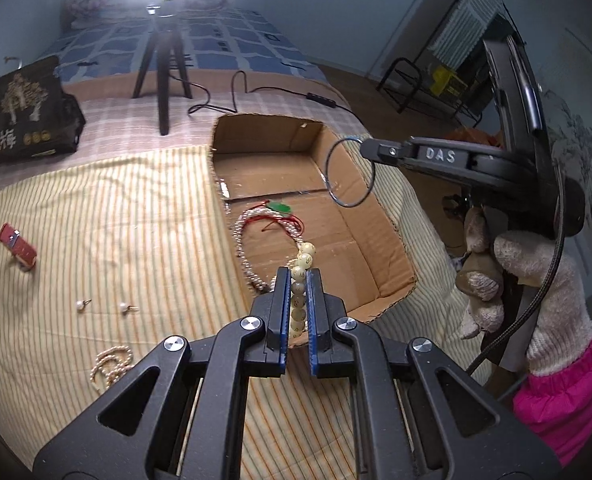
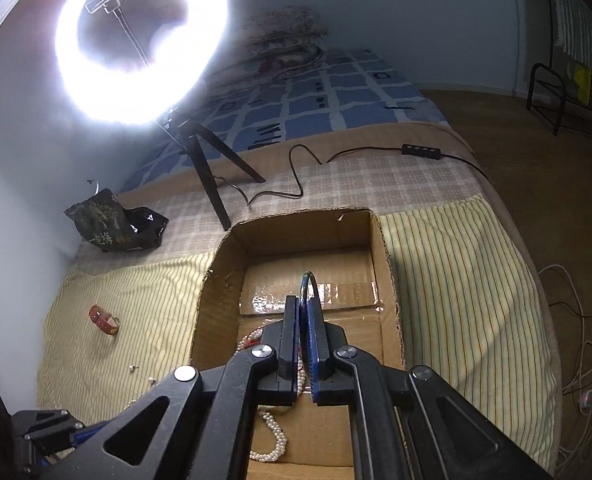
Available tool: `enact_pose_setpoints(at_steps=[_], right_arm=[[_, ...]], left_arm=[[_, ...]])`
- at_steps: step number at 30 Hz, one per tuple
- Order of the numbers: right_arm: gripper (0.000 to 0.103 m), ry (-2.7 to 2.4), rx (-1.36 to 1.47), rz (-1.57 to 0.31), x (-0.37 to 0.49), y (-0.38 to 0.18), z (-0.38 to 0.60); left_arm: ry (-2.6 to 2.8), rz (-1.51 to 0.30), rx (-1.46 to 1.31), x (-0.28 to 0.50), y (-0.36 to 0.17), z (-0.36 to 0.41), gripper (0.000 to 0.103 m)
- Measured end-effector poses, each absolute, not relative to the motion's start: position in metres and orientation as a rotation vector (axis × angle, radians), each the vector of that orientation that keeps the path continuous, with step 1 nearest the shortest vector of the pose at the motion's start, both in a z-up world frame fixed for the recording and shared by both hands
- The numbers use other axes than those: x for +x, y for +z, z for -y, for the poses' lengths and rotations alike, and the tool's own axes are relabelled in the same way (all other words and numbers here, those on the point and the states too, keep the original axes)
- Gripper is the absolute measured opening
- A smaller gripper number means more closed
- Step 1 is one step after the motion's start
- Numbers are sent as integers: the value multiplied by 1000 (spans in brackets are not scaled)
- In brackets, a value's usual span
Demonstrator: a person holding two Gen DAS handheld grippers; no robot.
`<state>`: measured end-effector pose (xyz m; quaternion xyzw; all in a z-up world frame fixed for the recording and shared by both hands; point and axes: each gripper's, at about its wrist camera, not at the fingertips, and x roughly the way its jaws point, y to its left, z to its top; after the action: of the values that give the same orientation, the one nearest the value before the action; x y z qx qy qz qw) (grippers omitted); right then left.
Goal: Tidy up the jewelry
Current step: 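Carry the bangle in the right tool while the left tool carries the bracelet to the box, then open the right tool over the box while the left tool releases the bracelet inside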
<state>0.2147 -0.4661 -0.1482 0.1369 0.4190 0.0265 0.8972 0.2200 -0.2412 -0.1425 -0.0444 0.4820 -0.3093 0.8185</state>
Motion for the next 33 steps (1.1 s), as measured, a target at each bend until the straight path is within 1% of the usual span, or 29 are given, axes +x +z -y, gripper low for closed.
enact_pose_setpoints(at_steps=[9,13,15,16,17,18,19,20,21,22,23,26,27,28,29,30,33], right_arm=[[1,50,283,-881,216,-152,466],[7,46,284,-877,216,-152,466],[20,47,279,-872,215,-150,465],[34,49,275,-867,215,-150,465],[38,48,267,-864,215,-149,463],[39,45,256,-862,215,-148,462],[46,46,249,-861,215,-147,461],[59,44,238,-858,214,-146,459],[66,38,228,-851,214,-145,457],[76,33,220,-843,214,-143,456],[82,31,215,-836,213,-142,455],[93,23,202,-821,213,-138,453],[95,20,199,-818,212,-137,452],[99,15,198,-815,213,-136,452],[102,10,196,-812,212,-136,451],[103,5,194,-808,212,-135,451],[103,0,183,-801,211,-131,449]], left_arm=[[-668,-1008,-46,218,-145,262,5],[-665,-998,-39,219,-145,265,5],[-664,-987,-32,218,-144,265,5],[-660,-978,-30,217,-143,265,5],[-656,-974,-25,217,-142,265,5],[-651,-970,-19,217,-142,265,5],[-644,-971,-15,217,-142,265,12],[-640,-971,-13,217,-143,264,30],[-638,-970,-14,217,-143,263,41],[-633,-964,-16,217,-142,261,56],[-626,-954,-18,217,-141,260,58],[-619,-942,-11,216,-138,258,59],[-619,-942,-11,216,-138,257,60],[-616,-942,-11,216,-138,257,64],[-614,-942,-9,215,-138,256,66],[-611,-942,-7,215,-137,256,68],[-611,-935,-4,214,-135,254,69]])
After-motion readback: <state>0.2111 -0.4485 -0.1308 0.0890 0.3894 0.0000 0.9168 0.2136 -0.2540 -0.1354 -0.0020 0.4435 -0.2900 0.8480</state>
